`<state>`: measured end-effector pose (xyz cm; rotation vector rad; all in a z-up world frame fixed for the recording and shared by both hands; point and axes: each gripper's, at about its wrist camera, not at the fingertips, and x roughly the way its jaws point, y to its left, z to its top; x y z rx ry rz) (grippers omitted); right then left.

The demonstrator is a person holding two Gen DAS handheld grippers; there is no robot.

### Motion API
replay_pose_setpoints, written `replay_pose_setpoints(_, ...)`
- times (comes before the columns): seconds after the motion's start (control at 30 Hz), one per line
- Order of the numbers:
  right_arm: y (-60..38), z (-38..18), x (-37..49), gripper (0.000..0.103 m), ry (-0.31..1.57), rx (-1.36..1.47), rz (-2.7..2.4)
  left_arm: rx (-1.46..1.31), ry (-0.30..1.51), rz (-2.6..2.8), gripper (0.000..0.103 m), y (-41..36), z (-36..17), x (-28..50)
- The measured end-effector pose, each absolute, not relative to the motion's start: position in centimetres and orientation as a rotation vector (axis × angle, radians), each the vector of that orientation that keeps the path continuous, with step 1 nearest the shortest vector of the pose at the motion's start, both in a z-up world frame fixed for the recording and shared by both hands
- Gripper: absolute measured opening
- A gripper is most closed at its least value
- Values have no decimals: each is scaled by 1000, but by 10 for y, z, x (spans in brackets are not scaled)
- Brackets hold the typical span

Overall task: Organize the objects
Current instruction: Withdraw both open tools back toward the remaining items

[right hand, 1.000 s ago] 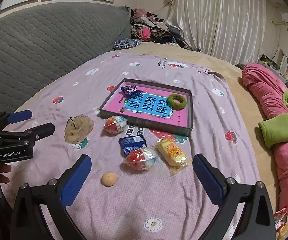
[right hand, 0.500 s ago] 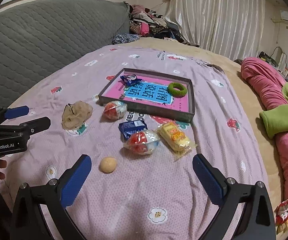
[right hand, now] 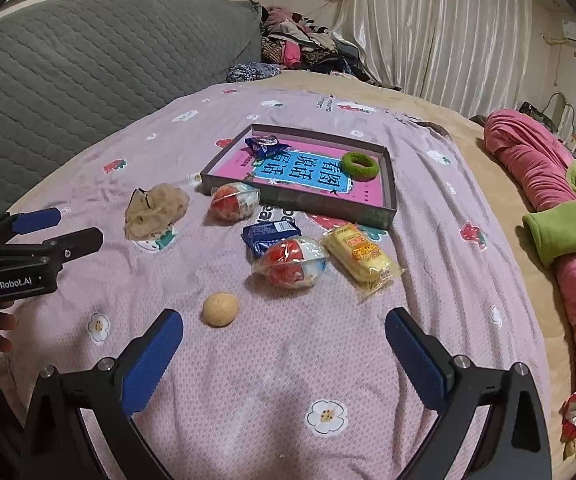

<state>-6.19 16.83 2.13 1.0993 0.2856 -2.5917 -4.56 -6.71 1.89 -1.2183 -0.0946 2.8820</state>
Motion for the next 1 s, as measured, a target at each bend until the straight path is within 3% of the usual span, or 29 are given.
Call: replay_pose_setpoints(1.0, 137, -30, -62, 102, 284, 1164, -2529, -1205, -75, 2862, 91, -71, -23, -54)
